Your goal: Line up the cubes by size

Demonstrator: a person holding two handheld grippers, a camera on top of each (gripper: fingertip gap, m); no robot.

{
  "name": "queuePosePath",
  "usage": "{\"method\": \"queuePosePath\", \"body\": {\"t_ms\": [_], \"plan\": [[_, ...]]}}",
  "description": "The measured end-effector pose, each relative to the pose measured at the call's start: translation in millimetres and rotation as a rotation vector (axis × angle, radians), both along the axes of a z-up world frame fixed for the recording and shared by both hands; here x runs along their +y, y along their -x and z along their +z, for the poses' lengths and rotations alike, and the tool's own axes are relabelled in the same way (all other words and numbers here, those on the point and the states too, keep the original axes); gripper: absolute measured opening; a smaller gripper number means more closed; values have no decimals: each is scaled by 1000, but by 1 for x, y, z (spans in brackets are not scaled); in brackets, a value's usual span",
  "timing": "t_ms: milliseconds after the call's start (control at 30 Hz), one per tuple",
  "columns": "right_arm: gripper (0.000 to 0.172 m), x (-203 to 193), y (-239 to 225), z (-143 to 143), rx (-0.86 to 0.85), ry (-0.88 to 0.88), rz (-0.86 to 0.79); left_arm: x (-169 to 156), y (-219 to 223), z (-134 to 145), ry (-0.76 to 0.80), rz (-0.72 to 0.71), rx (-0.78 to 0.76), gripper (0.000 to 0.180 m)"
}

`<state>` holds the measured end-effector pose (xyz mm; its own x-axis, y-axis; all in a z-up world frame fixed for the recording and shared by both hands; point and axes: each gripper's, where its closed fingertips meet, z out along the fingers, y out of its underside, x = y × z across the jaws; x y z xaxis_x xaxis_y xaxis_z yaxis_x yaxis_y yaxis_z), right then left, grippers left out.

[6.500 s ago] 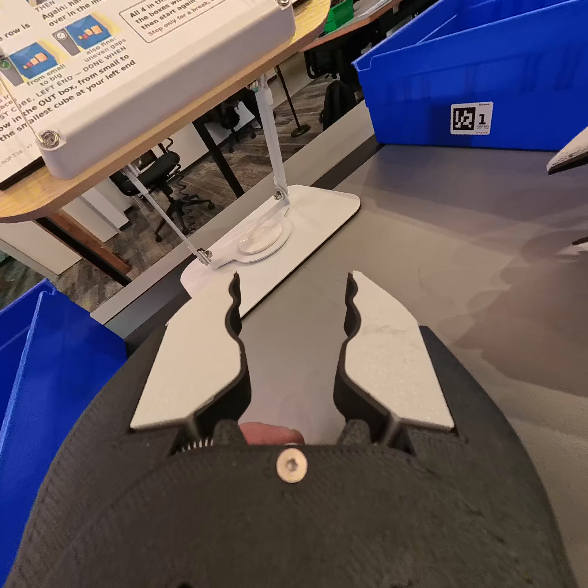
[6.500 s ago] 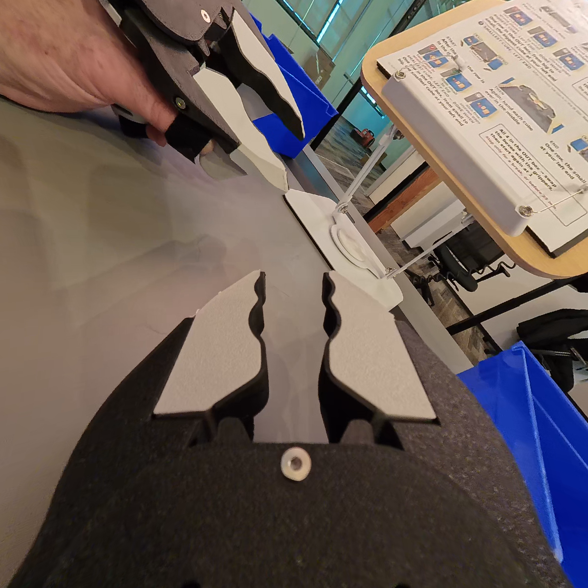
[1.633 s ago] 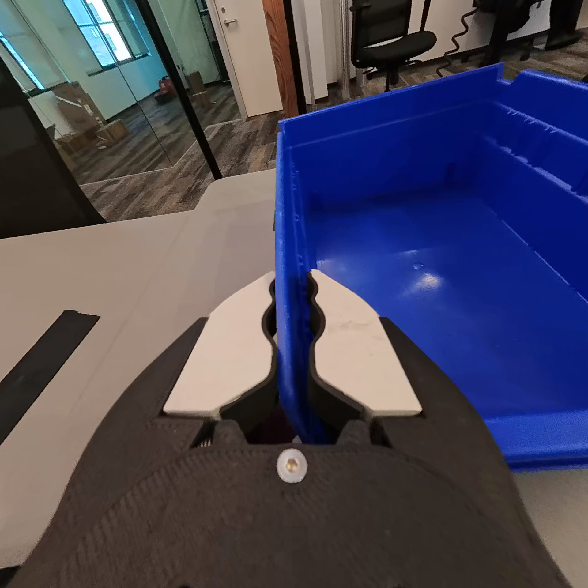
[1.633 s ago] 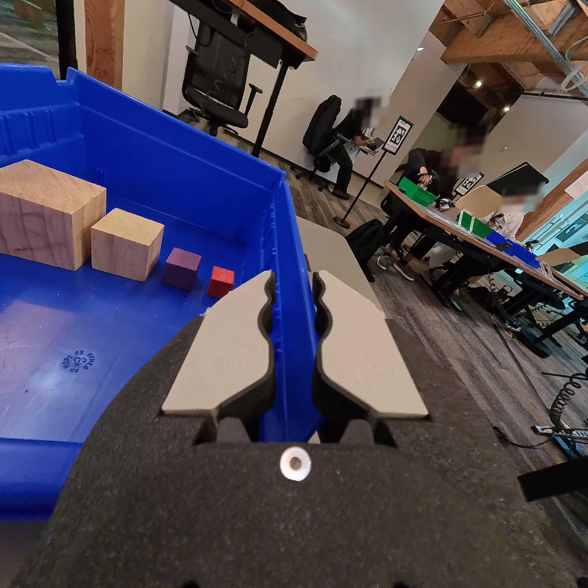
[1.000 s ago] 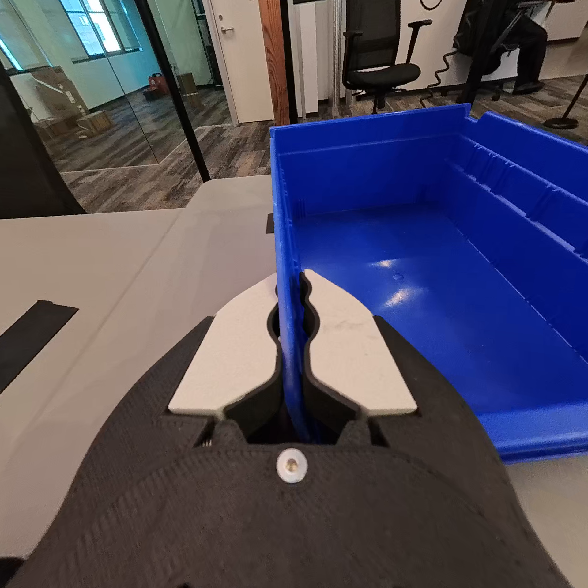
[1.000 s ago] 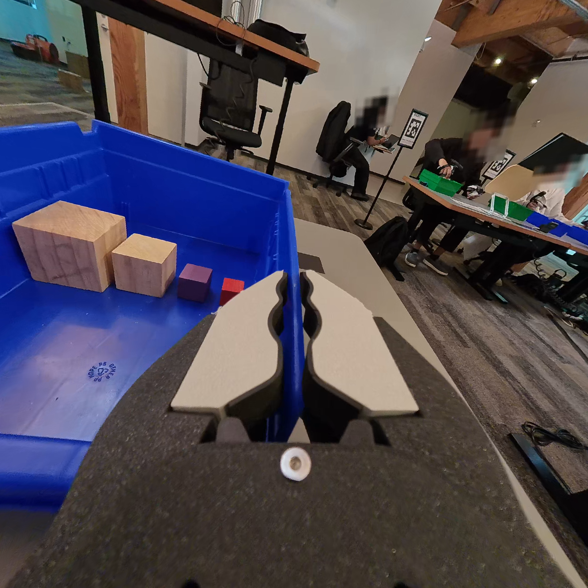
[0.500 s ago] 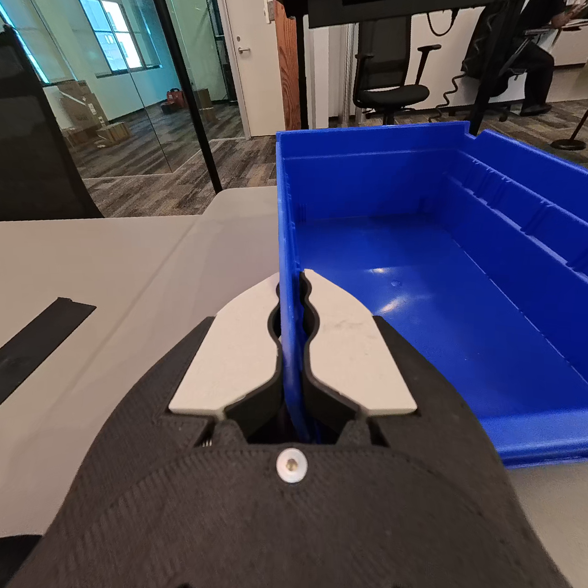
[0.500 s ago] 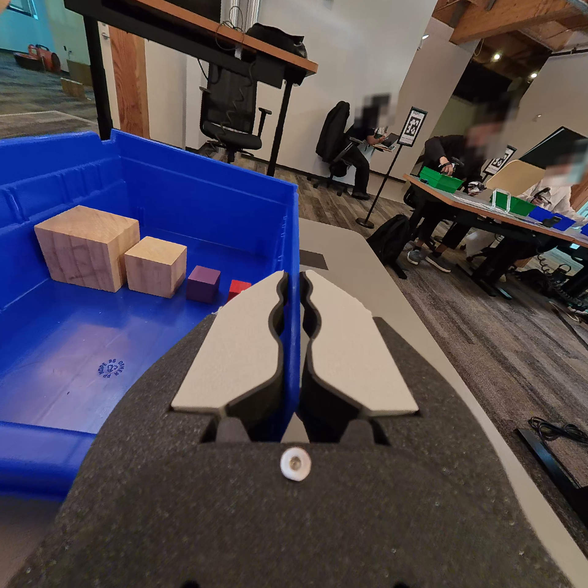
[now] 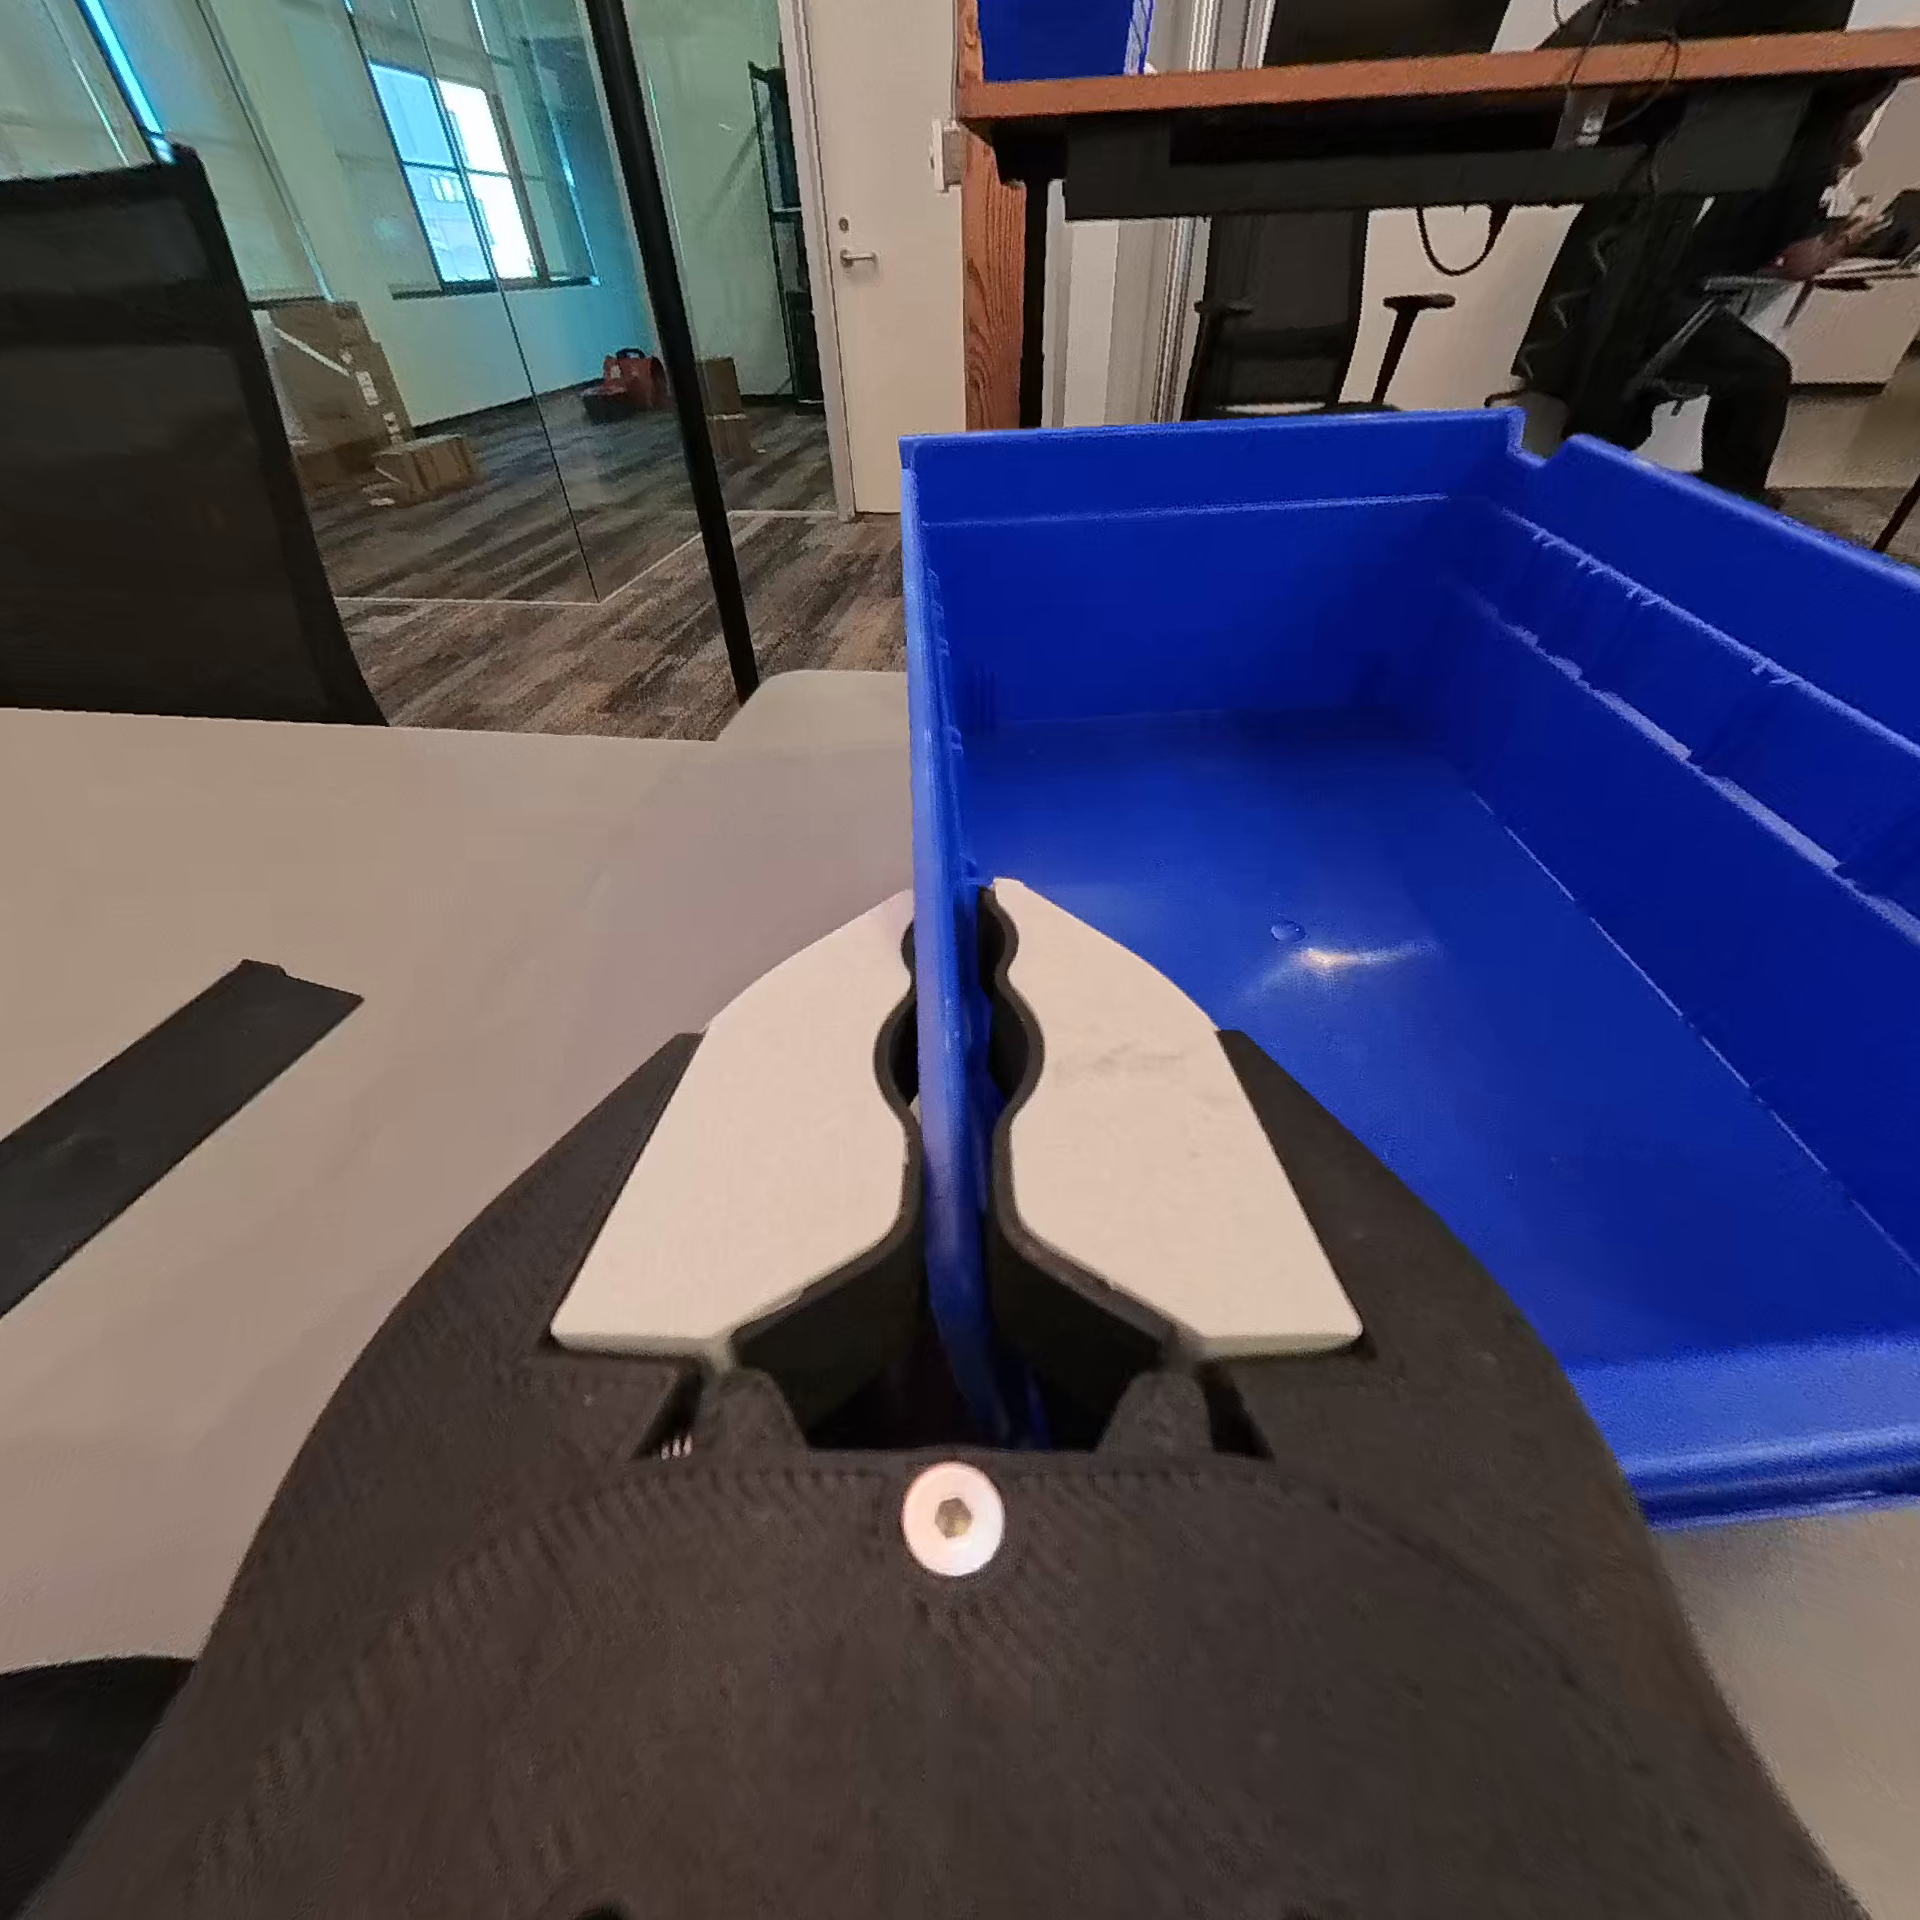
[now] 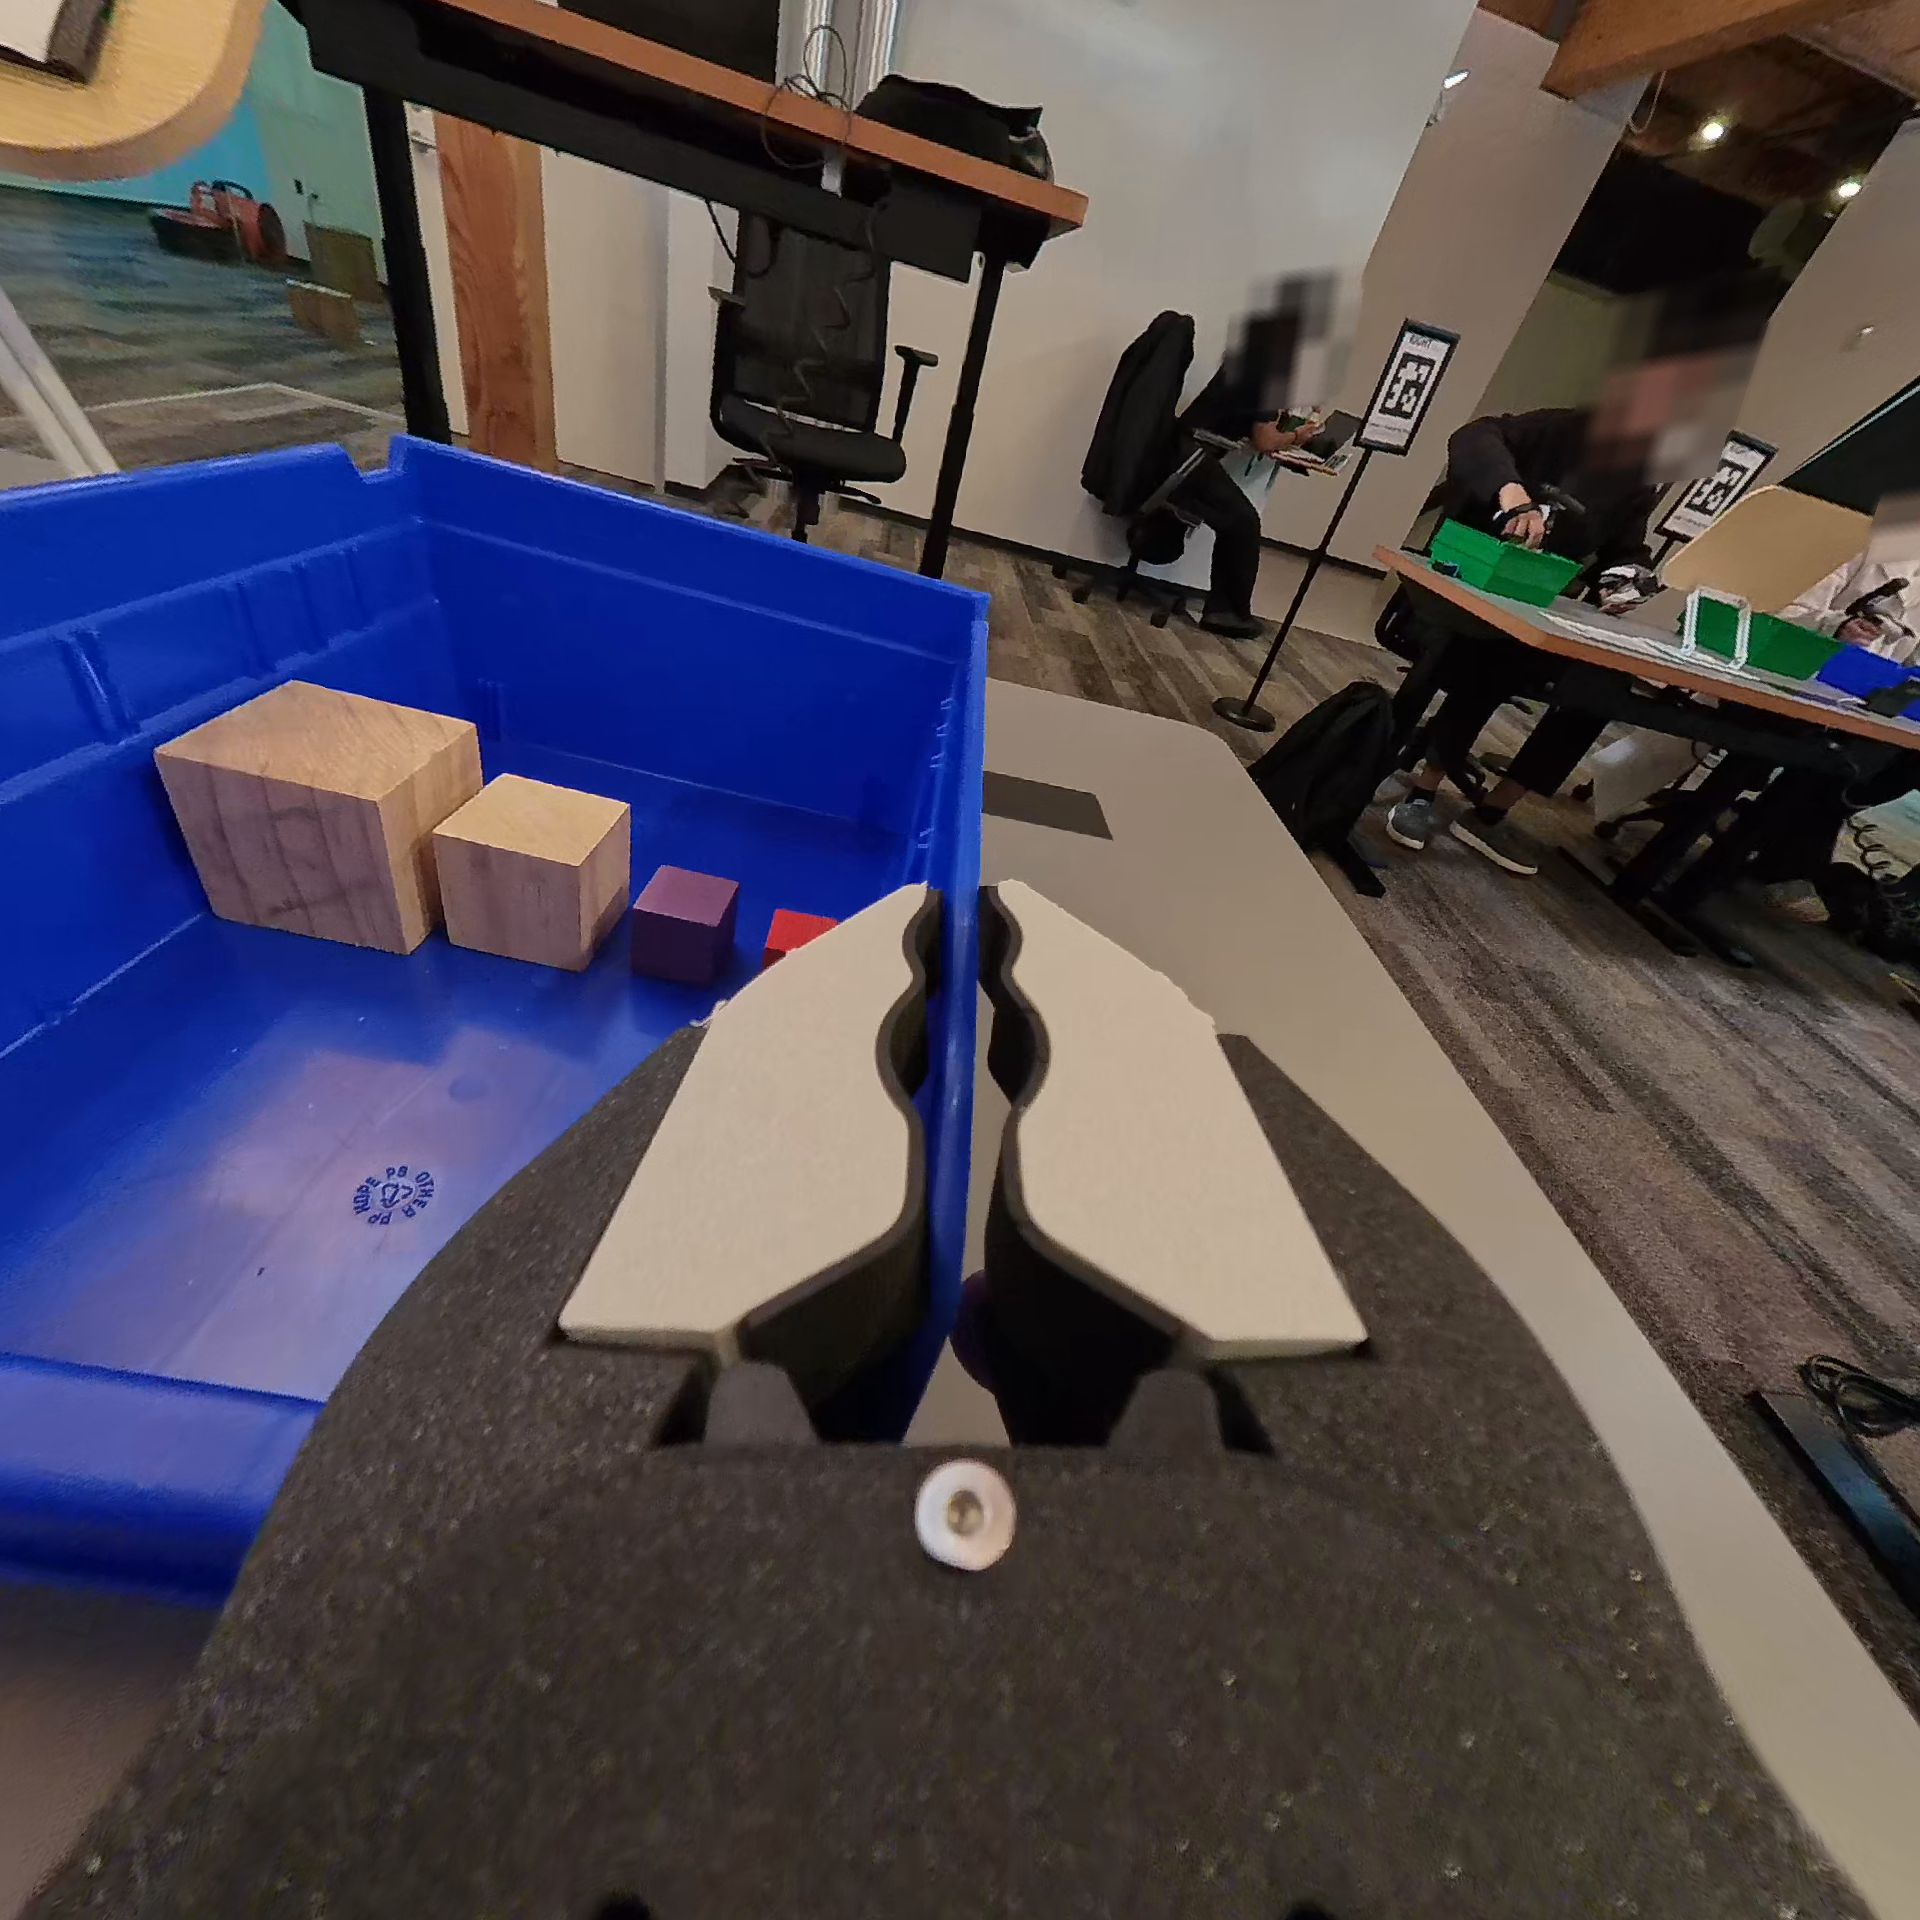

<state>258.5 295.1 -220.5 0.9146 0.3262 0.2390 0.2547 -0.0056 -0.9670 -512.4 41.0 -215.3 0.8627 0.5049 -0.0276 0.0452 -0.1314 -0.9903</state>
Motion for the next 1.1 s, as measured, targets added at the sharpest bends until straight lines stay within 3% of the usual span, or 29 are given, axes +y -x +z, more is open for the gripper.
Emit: {"method": "queuePosePath", "body": {"t_ms": [567,1100], "plan": [[5,-70,14,0,7,8,106,-25,3,30,-173,17,-55,5],[5,-117,64,0,-2,0,224,-28,0,37,-172,30,-20,5]]}}
